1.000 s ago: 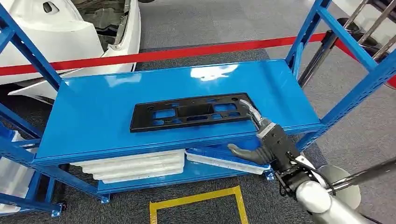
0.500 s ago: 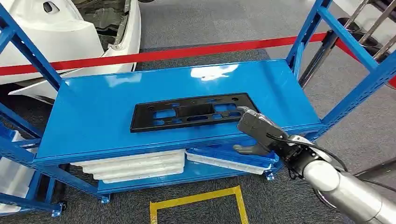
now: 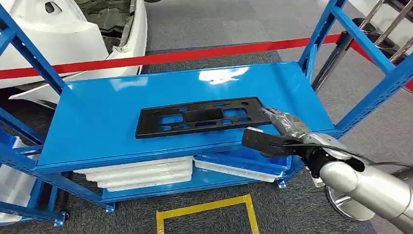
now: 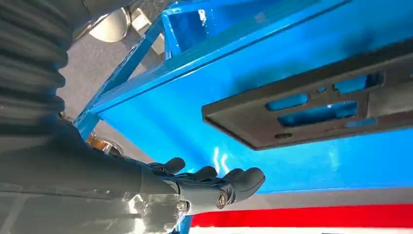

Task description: Take the parts from the cabinet and place them on the table.

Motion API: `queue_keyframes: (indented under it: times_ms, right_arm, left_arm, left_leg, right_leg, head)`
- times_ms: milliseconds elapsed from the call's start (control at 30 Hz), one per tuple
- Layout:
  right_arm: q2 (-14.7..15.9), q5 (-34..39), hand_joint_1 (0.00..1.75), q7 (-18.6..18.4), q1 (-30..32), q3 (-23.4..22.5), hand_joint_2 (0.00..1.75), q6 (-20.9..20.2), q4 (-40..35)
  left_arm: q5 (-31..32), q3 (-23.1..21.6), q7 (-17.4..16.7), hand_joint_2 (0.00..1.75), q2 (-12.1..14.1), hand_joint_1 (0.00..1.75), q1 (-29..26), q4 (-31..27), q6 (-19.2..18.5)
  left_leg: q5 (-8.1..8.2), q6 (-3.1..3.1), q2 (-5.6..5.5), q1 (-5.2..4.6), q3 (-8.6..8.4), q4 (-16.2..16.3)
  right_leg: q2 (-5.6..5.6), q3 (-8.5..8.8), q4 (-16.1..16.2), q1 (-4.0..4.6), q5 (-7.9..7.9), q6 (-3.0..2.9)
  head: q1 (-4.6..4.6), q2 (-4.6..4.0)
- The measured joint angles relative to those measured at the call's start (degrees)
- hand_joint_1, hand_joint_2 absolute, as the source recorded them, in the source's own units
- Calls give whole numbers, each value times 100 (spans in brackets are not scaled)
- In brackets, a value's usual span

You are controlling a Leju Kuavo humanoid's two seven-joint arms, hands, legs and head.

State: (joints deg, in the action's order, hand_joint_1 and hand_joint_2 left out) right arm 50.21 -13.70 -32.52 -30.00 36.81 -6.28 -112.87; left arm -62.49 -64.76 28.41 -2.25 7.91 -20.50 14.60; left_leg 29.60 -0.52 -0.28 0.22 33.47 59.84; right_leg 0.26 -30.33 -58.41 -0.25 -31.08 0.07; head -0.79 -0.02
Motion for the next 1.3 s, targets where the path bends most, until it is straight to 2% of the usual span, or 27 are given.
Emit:
queue_keyframes:
  times_ms: [200, 633, 767, 900, 1100, 1300]
  right_arm:
    - [20, 94, 0, 0, -211, 255, 175, -271, 41]
    - [20, 105, 0, 13, -346, 551, 175, -288, 133]
    - [-9, 77, 0, 181, -365, 653, 175, -214, 225]
    - [-74, -362, 0, 291, -365, 789, 175, -57, 385]
    - [-157, -1875, 0, 232, -508, 992, 175, -290, 610]
    - [-278, -2499, 0, 319, -625, 1156, 175, -334, 870]
  left_arm:
    - [-61, 0, -2, 0, 0, 0, 1, 0, 0]
    - [-74, 0, -2, 0, 0, 0, 0, 0, 7]
    - [-120, 0, -4, 0, 0, 0, -5, 0, 46]
    - [-153, 0, -2, 0, -2, 0, -4, 0, 55]
    - [-216, 0, 0, 0, -2, 0, -5, 0, 70]
    - [-243, 0, 7, 0, -2, 0, -5, 0, 101]
  left_leg:
    - [0, 0, -1, 0, 0, -1]
    - [0, 0, -3, 0, -2, -1]
    - [0, 0, -5, 1, -5, -3]
    - [0, 0, -6, 1, -7, -3]
    - [0, 0, -7, 0, -10, -4]
    - [0, 0, -7, 0, -11, -4]
  right_leg:
    - [0, 2, 0, 0, 0, 0]
    - [-1, 6, 0, 0, 0, 0]
    - [-2, 10, 0, 1, 0, 0]
    - [-3, 12, 0, 1, 0, 0]
    - [-3, 15, -1, 1, 0, 0]
    - [-5, 17, -1, 1, 0, 0]
  head:
    - [0, 0]
    - [0, 0]
    - [0, 0]
    - [0, 0]
    - [0, 0]
    - [0, 0]
